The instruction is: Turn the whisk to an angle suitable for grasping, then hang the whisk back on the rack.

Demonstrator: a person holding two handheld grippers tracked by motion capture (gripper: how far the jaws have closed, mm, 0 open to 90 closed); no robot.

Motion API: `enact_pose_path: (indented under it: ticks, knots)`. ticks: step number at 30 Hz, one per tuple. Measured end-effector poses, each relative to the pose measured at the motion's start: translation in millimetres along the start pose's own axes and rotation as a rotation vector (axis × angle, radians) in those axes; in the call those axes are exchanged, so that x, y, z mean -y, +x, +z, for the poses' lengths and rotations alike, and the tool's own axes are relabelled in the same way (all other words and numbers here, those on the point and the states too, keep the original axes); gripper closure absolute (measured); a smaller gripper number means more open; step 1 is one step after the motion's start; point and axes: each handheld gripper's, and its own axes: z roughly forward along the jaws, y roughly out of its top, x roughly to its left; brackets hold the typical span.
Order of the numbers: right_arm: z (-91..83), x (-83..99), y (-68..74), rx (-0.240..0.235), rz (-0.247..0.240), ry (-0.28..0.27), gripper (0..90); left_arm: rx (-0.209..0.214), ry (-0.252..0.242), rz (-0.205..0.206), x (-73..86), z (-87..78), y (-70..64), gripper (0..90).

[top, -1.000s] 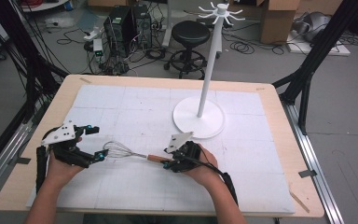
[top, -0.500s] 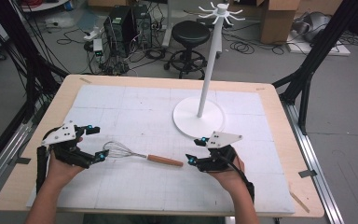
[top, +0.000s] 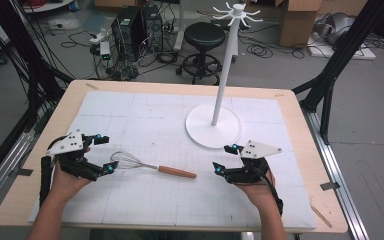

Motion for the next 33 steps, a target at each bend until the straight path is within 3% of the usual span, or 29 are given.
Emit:
enact_pose_path:
  ticks: [14,33]
  knots:
    - [-4.5,0.0,-6.7,0.006,0.051,-0.040,20.6,0.025,0.009,0.004,-1.1,2.8,-0.3,6.5]
    - [-8.8,0.7,-8.1,0.038,0.045,-0.037,18.3,0.036,0.013,0.013,-4.3,5.5,-4.9,6.5]
